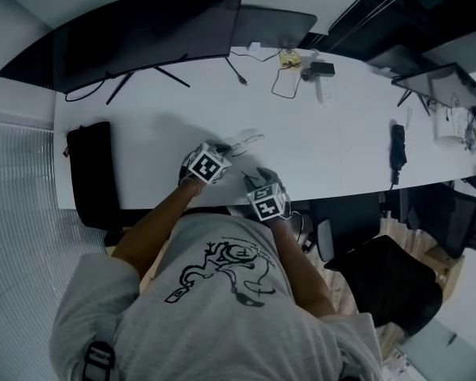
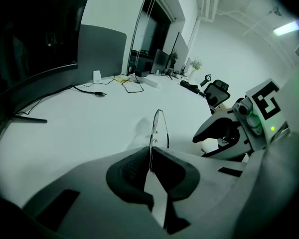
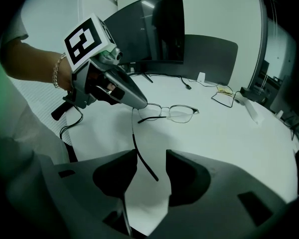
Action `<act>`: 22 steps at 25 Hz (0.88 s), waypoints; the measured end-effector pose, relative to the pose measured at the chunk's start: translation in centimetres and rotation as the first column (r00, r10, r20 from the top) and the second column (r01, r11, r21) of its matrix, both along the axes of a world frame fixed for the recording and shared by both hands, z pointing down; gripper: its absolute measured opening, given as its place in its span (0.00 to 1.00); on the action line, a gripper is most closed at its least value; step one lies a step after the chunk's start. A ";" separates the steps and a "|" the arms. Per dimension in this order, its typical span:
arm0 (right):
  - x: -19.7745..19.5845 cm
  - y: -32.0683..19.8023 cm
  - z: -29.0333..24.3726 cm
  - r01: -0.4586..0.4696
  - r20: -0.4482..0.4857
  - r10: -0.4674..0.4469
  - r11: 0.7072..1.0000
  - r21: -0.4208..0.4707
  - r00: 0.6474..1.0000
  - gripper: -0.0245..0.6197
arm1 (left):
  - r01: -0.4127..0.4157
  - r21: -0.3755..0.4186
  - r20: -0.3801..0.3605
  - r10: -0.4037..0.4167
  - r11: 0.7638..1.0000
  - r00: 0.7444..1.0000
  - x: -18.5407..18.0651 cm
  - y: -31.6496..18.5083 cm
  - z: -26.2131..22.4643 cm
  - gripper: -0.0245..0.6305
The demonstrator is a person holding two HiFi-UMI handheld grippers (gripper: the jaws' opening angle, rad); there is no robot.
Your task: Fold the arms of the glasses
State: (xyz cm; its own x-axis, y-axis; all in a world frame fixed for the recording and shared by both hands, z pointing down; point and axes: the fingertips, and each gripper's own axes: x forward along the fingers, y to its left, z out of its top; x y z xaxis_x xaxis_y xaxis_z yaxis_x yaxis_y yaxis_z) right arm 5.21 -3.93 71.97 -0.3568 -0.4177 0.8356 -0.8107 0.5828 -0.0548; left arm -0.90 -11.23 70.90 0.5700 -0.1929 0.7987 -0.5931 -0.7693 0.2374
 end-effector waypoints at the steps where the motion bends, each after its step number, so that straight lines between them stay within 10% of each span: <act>1: 0.2 -0.1 -0.1 -0.006 0.000 0.006 1.000 0.003 1.000 0.33 | -0.002 -0.001 -0.004 0.002 1.000 1.000 0.0 0.1 -0.1 0.09; 22: 2.6 -2.6 0.1 -0.090 -0.015 0.090 0.996 0.012 0.996 0.34 | -0.044 -0.025 -0.010 0.044 0.999 0.999 0.2 1.8 -0.9 0.09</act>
State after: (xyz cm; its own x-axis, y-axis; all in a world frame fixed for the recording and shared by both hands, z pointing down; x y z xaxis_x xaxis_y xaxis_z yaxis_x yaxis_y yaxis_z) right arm 7.82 -6.56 72.10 -0.3047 -0.4573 0.8355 -0.8606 0.5081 -0.0357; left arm -0.66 -9.41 70.02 0.5847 -0.1476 0.7977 -0.5568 -0.7882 0.2622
